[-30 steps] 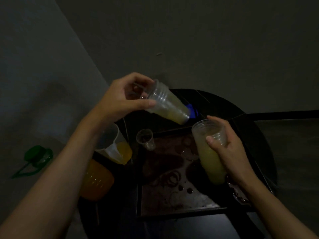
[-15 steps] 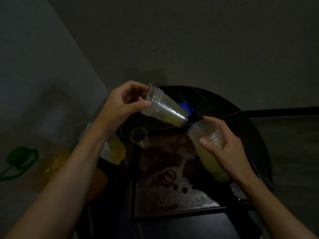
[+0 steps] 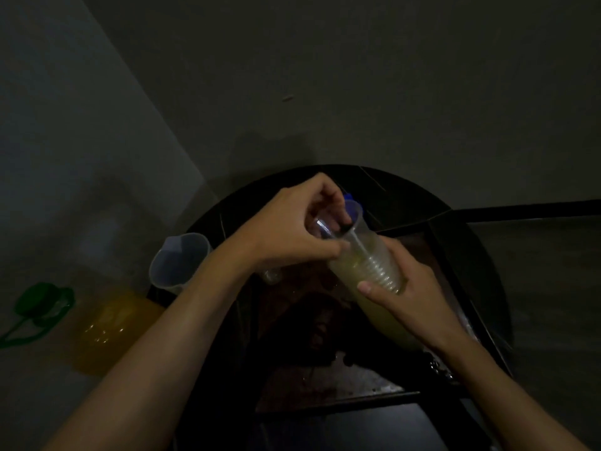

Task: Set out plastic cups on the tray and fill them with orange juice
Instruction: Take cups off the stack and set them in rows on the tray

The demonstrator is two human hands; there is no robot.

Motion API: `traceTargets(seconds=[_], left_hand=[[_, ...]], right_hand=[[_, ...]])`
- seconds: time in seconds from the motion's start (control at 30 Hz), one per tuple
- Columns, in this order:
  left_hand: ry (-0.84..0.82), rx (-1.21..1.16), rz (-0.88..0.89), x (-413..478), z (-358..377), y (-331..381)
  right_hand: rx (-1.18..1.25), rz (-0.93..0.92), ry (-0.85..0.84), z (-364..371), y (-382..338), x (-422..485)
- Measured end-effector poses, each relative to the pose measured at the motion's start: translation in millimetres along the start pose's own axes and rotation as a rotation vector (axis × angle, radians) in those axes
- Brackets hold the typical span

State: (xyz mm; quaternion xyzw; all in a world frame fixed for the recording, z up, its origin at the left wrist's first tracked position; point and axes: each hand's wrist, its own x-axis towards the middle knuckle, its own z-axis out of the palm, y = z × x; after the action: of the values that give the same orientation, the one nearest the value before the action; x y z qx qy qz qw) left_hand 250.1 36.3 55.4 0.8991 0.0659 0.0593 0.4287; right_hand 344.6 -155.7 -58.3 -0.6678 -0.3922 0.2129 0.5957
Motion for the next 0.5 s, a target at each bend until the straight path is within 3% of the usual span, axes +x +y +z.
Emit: traceTargets(seconds=[0.07, 0.17, 0.27, 0.33, 0.5], left_hand=[[0.071, -0.018, 0.044, 0.1, -11.5, -2.4], [0.285, -0.247, 0.097, -5.0, -41.0, -15.9], [0.471, -0.298, 0.047, -14.2, -60.4, -39.1], [0.466, -0.164, -0.04, -15.4, -53.2, -57.7], [0.204, 0.368, -0.218, -5.6, -10.9, -111.4]], right_hand=[[0.017, -0.002, 0.019, -1.4, -0.3, -0.6], [0.038, -0.002, 0.048, -3.9, -1.8, -0.9], [0.086, -0.012, 0.072, -7.3, -5.3, -0.4], [0.119, -0.019, 0.092, -10.1, -7.8, 0.4], [0.179, -0.04, 0.131, -13.9, -9.5, 2.9]])
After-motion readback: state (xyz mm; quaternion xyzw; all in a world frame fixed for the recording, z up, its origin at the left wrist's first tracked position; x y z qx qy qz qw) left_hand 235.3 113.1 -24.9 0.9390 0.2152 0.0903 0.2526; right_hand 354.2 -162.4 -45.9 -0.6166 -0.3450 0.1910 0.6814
